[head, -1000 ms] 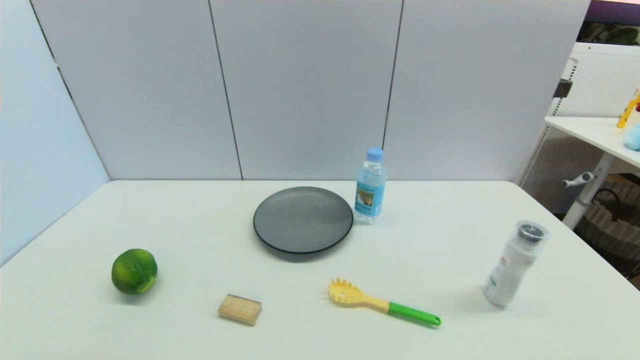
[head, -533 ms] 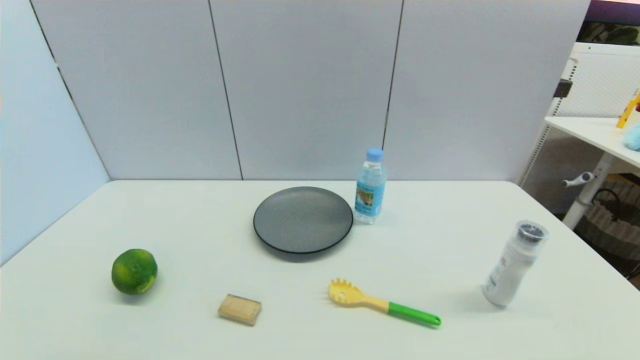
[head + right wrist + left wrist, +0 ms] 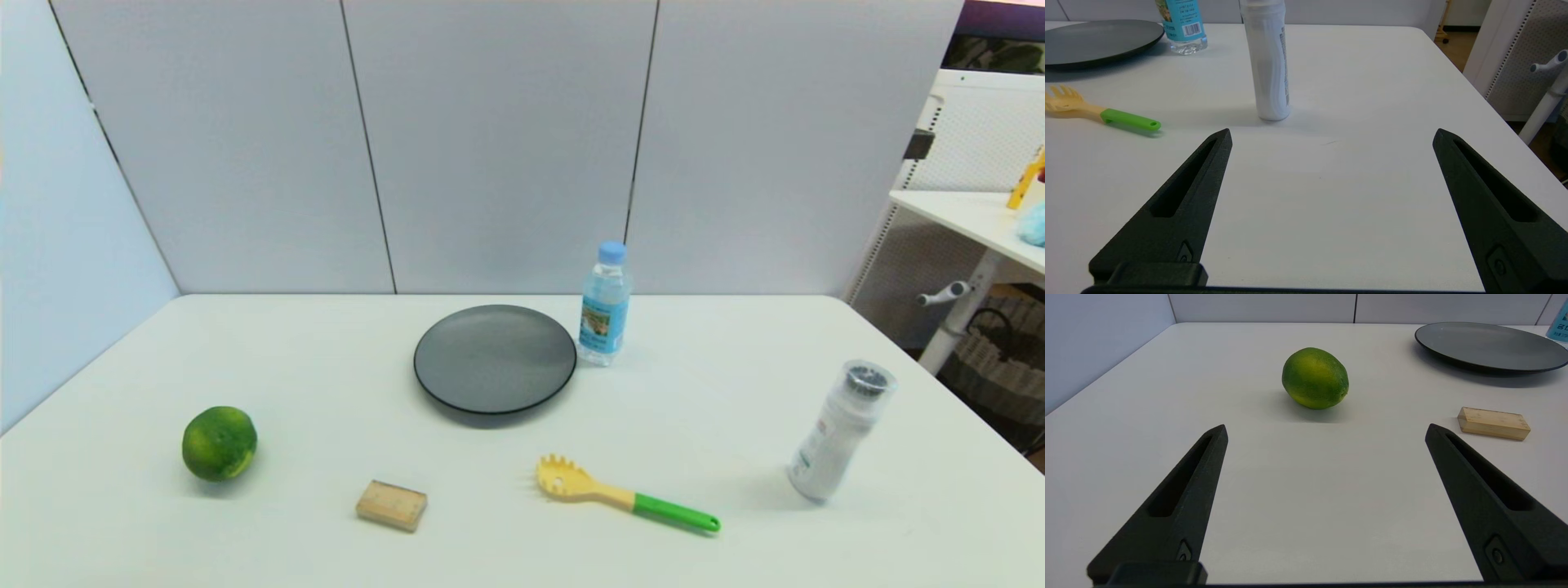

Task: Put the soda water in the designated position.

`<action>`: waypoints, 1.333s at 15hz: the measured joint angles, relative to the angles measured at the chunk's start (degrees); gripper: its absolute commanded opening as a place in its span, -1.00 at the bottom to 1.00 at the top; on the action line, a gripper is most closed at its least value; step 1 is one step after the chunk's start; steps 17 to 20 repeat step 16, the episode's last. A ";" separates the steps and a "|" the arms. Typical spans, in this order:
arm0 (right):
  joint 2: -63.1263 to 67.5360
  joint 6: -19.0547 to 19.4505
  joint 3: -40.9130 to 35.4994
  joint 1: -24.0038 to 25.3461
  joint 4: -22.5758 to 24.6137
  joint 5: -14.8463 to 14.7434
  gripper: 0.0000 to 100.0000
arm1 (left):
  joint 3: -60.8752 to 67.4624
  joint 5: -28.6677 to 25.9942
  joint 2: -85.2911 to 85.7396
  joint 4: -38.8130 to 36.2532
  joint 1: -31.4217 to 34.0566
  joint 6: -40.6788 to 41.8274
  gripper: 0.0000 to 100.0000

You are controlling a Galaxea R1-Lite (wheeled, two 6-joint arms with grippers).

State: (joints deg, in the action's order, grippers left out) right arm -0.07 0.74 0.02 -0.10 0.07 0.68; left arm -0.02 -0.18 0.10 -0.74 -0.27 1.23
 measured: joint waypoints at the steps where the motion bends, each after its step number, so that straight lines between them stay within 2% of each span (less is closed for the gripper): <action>1: 0.00 0.00 0.02 0.02 0.00 -0.02 1.00 | 0.00 0.00 0.01 0.00 0.00 0.02 1.00; 20: 0.00 -0.67 0.00 0.00 0.09 -0.44 1.00 | 0.02 0.00 0.00 0.00 0.02 -0.02 1.00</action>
